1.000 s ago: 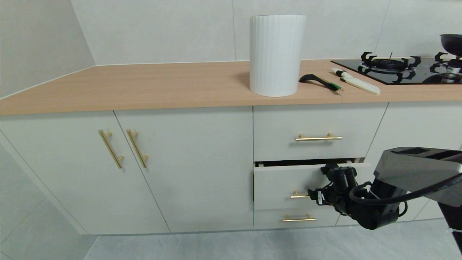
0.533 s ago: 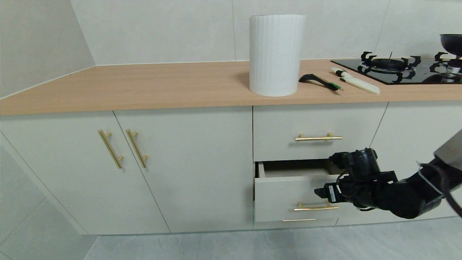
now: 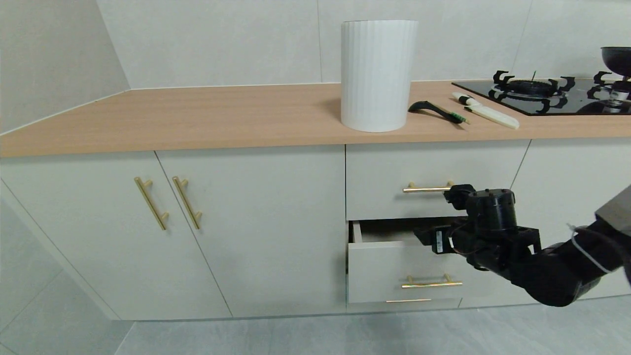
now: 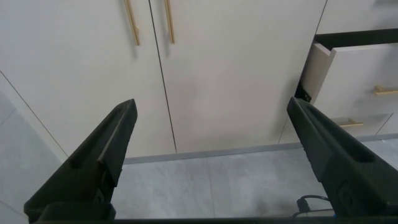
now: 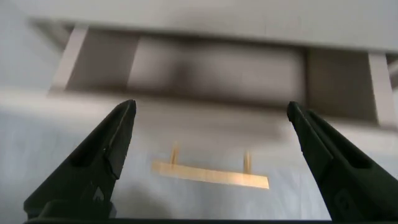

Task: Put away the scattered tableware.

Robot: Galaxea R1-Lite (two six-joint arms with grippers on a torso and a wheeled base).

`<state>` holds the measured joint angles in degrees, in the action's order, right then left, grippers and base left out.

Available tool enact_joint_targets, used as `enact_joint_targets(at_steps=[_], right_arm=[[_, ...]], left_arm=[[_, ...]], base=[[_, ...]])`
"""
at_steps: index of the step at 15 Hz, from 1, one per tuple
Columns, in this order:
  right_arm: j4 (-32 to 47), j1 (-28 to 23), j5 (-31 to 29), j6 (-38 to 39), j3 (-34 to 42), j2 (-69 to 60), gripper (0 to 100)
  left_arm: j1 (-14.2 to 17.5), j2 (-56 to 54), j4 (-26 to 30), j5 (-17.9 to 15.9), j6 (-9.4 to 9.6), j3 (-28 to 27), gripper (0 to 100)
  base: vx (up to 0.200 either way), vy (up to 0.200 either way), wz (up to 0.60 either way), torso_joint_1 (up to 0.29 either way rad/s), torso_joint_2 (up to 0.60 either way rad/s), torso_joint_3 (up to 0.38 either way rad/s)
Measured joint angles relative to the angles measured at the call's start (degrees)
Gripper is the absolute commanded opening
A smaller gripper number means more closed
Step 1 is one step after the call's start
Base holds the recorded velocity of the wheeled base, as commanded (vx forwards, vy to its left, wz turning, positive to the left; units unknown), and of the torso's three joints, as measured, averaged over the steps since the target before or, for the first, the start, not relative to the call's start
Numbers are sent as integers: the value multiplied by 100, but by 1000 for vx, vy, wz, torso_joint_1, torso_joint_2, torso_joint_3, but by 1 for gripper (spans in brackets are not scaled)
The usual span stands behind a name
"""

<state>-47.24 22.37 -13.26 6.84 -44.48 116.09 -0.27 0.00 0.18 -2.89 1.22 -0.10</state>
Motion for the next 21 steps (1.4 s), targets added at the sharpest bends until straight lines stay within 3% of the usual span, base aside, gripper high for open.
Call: enact_joint_targets(at_steps=[3, 10, 16, 21], right_arm=[[-1158, 6, -318, -9, -138, 855, 100], [-1221, -73, -349, -15, -247, 1370, 100], [-663, -77, -285, 2, -127, 1158, 100], [413, -82, -162, -2, -90, 751, 100]], left_arm=[[0, 0, 0, 0, 0, 0, 100], [0, 0, 0, 0, 1, 0, 100], [0, 0, 0, 0, 0, 0, 100], [2, 0, -2, -1, 0, 0, 100]], base=[[0, 0, 0, 0, 0, 0], [0, 0, 0, 0, 0, 0], [0, 0, 0, 0, 0, 0], [0, 0, 0, 0, 0, 0]])
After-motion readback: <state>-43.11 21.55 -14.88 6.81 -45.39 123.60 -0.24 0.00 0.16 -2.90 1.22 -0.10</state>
